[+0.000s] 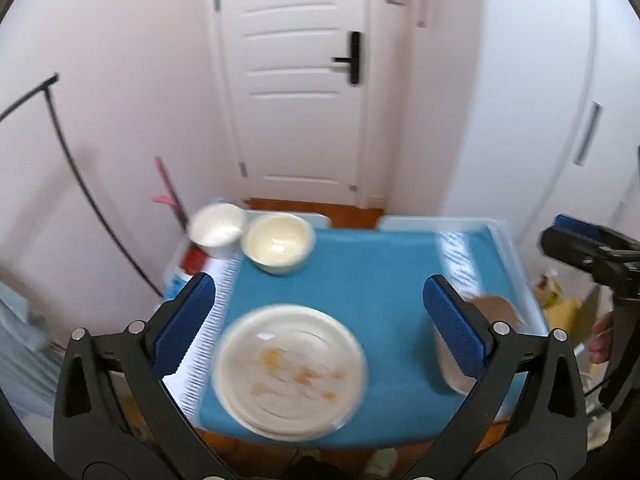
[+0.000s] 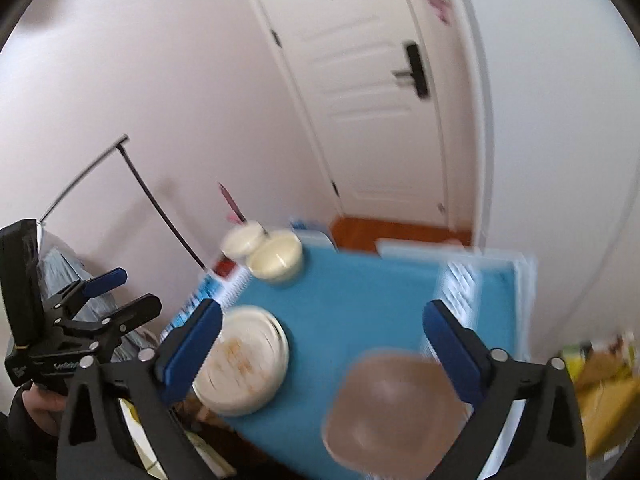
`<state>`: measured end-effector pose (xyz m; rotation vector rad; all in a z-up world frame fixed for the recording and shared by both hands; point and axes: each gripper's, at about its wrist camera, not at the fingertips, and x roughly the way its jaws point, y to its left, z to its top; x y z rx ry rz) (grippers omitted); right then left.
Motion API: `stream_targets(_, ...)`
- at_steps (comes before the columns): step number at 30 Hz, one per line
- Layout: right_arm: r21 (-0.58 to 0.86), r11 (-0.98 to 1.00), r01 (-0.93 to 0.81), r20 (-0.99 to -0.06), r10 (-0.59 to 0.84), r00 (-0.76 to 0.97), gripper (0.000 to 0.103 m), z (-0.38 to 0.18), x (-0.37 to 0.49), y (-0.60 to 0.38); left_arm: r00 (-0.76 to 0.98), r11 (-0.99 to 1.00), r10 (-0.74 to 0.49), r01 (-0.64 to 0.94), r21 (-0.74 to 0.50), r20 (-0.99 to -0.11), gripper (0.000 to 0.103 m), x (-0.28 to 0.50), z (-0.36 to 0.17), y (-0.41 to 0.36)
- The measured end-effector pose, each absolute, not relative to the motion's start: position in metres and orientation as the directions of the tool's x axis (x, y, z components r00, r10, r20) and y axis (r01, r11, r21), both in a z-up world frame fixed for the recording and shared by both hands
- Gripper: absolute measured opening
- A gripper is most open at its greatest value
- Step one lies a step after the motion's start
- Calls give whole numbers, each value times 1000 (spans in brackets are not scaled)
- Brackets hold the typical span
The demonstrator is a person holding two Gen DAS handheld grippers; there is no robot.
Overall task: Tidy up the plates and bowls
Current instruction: 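Lower the taupe basin onto the blue cloth and open both grippers, then grasp the rim of the cream bowl with both grippers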
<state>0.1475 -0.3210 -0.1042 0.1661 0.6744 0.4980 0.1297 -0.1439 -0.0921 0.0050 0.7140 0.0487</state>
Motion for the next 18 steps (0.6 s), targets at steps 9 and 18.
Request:
stream_targets(9,279,882,-380,-622,467,629,102,-108,230,-223,688,989,30,-123,-76,-725,103,202,-120,-32)
stream_targets(18,304,921,-242,-776,387,499,101,-185,325,-148,545,973,-127,-92,-210,-829,89,298,-207,33)
